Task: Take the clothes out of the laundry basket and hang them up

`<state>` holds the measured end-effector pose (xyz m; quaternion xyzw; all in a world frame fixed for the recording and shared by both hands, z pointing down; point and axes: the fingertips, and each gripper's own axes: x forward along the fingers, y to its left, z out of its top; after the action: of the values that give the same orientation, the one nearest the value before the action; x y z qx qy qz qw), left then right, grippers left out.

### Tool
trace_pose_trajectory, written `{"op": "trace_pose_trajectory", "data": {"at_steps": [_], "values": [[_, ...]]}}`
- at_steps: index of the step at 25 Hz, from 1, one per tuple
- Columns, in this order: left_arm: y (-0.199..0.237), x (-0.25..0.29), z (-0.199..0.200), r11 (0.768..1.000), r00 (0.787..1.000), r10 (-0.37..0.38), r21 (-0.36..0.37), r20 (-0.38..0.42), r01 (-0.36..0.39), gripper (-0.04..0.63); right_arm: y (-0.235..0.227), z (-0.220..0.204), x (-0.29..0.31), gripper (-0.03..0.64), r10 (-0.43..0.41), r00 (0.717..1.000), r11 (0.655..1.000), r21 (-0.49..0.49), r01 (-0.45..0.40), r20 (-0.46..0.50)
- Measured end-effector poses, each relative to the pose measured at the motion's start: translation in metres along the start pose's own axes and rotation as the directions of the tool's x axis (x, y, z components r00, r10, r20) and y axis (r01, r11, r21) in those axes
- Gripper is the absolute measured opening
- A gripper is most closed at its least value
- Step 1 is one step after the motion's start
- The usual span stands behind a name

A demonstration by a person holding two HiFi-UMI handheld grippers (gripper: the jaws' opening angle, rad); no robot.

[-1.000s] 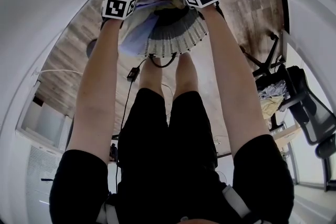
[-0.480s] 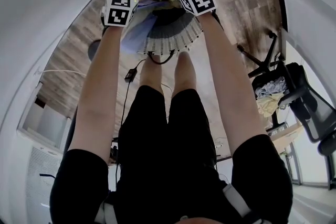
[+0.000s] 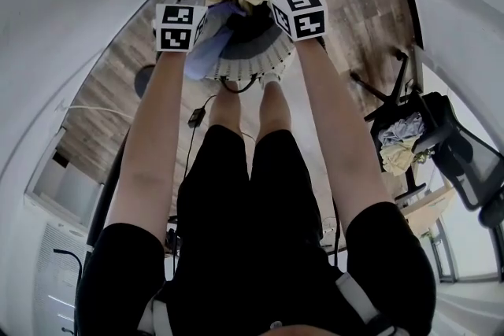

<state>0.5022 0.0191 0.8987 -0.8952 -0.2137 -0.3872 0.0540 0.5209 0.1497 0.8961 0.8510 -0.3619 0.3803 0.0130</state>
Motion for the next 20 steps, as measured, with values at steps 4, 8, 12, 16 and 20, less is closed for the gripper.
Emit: {"op": "trace_pose_trajectory", "data": {"at_steps": [4, 8, 12, 16, 20], "values": [[-0.008, -0.034, 0.038, 1.000, 0.996, 0.001, -0.020, 0.087, 0.001, 0.018, 0.008, 0.037, -0.037, 0.035, -0.023, 0.997, 0.999, -0.020, 0.025, 0.073], [-0.019, -0.076, 0.081, 0.999, 0.982, 0.004, -0.036, 0.191, 0.003, 0.018, 0.021, 0.077, -0.082, 0.035, -0.046, 0.986, 0.998, -0.036, 0.053, 0.158], [-0.030, -0.122, 0.123, 0.999, 0.959, 0.005, -0.053, 0.284, 0.011, 0.018, 0.036, 0.116, -0.128, 0.035, -0.055, 0.972, 0.998, -0.031, 0.063, 0.228], [-0.040, -0.174, 0.160, 0.997, 0.932, -0.007, -0.067, 0.363, 0.034, 0.018, 0.058, 0.154, -0.175, 0.034, -0.060, 0.954, 0.997, -0.021, 0.069, 0.293], [-0.049, -0.228, 0.197, 0.995, 0.897, -0.010, -0.081, 0.441, 0.051, 0.018, 0.082, 0.195, -0.223, 0.034, -0.063, 0.931, 0.997, -0.024, 0.076, 0.360]]}}
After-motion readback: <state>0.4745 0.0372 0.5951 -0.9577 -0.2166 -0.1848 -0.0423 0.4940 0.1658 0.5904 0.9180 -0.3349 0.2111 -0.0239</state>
